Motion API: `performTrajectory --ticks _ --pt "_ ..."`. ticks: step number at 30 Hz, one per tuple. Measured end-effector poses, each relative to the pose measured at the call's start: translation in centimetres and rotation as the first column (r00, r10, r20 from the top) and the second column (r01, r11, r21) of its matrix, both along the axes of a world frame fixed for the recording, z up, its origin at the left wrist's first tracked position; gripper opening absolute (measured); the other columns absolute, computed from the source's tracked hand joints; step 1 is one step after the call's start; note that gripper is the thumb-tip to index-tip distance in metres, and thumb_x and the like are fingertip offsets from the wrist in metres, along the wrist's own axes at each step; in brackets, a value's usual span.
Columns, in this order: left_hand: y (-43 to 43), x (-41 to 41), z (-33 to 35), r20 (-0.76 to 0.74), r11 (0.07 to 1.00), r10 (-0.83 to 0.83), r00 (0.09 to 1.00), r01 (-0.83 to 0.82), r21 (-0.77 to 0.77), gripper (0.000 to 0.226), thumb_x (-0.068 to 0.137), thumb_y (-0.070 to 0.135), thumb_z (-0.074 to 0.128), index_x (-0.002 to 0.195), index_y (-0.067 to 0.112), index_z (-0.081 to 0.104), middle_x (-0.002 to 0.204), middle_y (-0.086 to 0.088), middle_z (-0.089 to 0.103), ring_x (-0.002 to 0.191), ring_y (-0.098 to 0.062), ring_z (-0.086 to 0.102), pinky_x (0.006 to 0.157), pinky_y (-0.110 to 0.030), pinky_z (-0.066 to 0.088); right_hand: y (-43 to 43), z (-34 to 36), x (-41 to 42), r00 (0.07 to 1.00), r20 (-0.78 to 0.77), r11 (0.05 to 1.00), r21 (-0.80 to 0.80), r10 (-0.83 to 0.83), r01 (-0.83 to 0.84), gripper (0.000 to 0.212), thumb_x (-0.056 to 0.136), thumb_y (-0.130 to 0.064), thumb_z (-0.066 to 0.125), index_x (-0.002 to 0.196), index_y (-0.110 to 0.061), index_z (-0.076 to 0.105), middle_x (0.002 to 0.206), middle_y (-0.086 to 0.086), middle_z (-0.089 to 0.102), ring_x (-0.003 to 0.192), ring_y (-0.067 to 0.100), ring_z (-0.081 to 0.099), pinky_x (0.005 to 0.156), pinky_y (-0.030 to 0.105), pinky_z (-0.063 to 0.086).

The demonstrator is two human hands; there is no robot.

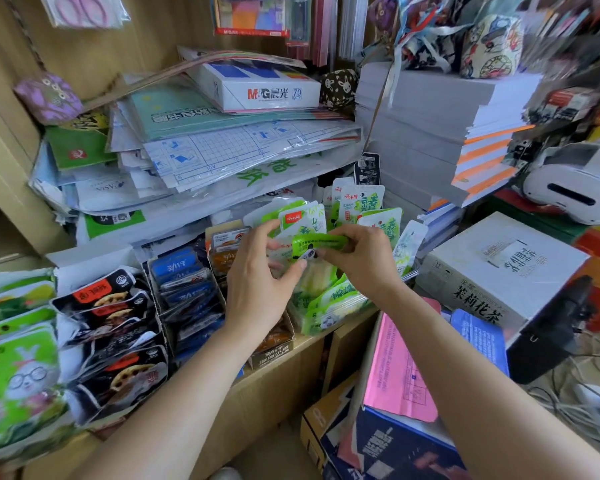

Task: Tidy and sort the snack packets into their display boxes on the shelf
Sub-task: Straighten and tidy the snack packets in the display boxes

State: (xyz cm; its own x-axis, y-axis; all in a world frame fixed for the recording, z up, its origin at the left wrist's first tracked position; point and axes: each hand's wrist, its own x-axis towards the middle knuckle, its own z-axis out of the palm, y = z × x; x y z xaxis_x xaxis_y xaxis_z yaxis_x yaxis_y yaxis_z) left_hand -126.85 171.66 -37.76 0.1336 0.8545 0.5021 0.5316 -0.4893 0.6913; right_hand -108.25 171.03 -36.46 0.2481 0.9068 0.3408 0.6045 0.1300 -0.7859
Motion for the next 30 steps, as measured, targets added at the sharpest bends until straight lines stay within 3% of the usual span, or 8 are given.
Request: performTrajectory --ticks 3,6,8,12,18,21,25,30 --pt "0.2 0.1 0.2 -0.042 0.998 0.003 0.999 -0.001 0.056 0.034 0.085 0.035 0.078 0.117 0.031 0.067 0.103 0.01 0.051 0.085 0.007 0.054 0.073 -0.007 0.038 -0.2 0.5 -0.2 0.989 0.131 0.998 -0.009 0.069 -0.069 0.018 0.078 -0.021 0.084 0.092 -0.013 0.075 0.052 -0.015 0.05 0.046 -0.001 0.049 0.047 0.011 0.035" --pt "0.5 0.0 0.1 -0.136 0.995 0.077 0.988 -0.066 0.08 0.013 0.087 0.033 0.076 0.097 0.025 0.074 0.091 0.009 0.054 0.072 -0.003 0.054 0.06 -0.015 0.042 -0.4 0.3 -0.2 0.957 0.248 0.985 -0.118 0.15 -0.124 0.032 0.079 -0.021 0.083 0.11 -0.02 0.074 0.054 -0.013 0.052 0.046 -0.001 0.049 0.049 0.009 0.034" --pt "0.6 0.0 0.0 -0.181 0.991 0.115 0.977 -0.1 0.092 0.007 0.087 0.031 0.078 0.091 0.027 0.074 0.086 0.011 0.057 0.069 -0.007 0.057 0.051 -0.023 0.045 -0.5 0.4 0.6 0.957 0.226 0.974 -0.171 0.183 -0.146 0.048 0.082 -0.013 0.079 0.126 -0.025 0.066 0.071 -0.006 0.065 0.057 -0.002 0.058 0.054 0.007 0.037" --pt "0.8 0.2 -0.1 -0.192 0.981 0.185 0.964 -0.168 0.102 0.006 0.086 0.026 0.078 0.091 0.028 0.076 0.08 0.013 0.062 0.065 -0.004 0.055 0.047 -0.015 0.028 -0.8 0.6 4.2 0.973 0.222 0.989 -0.145 0.065 -0.033 0.054 0.083 -0.001 0.07 0.131 -0.024 0.063 0.115 -0.005 0.069 0.067 0.01 0.063 0.059 0.009 0.046" --pt "1.2 0.3 -0.4 -0.218 0.967 0.25 0.943 -0.232 0.108 0.005 0.088 0.028 0.075 0.09 0.026 0.071 0.08 0.014 0.058 0.065 -0.005 0.051 0.046 -0.016 0.024 -1.7 -0.6 7.0 0.89 0.415 0.911 -0.412 0.189 -0.002 0.055 0.087 -0.013 0.074 0.139 -0.021 0.058 0.138 -0.001 0.059 0.096 0.01 0.053 0.099 0.033 0.05" --pt "1.6 0.1 -0.6 -0.188 0.971 0.239 0.953 -0.233 0.05 0.009 0.087 0.031 0.077 0.089 0.027 0.069 0.078 0.013 0.057 0.066 -0.007 0.053 0.048 -0.017 0.028 -1.0 -1.5 6.7 0.847 0.498 0.919 -0.393 0.187 0.028 0.043 0.089 -0.018 0.072 0.131 -0.019 0.063 0.126 0.002 0.061 0.111 0.02 0.056 0.102 0.038 0.049" --pt "1.8 -0.1 -0.6 -0.108 0.985 0.173 0.979 -0.174 -0.006 0.009 0.086 0.033 0.077 0.085 0.028 0.069 0.075 0.012 0.057 0.068 -0.007 0.056 0.05 -0.02 0.034 -0.6 -1.1 6.1 0.829 0.542 0.949 -0.313 0.141 0.044 0.006 0.085 -0.012 0.077 0.09 -0.015 0.076 0.091 -0.006 0.058 0.093 0.017 0.057 0.085 0.039 0.055" --pt "1.4 -0.6 0.0 -0.017 0.993 0.114 0.993 -0.115 -0.009 0.011 0.087 0.034 0.076 0.095 0.029 0.07 0.073 0.013 0.064 0.07 -0.006 0.064 0.06 -0.028 0.05 -0.7 -0.7 5.6 0.845 0.521 0.981 -0.195 0.12 -0.019 0.011 0.083 -0.008 0.077 0.079 -0.019 0.076 0.079 -0.012 0.064 0.089 0.015 0.054 0.074 0.036 0.053"
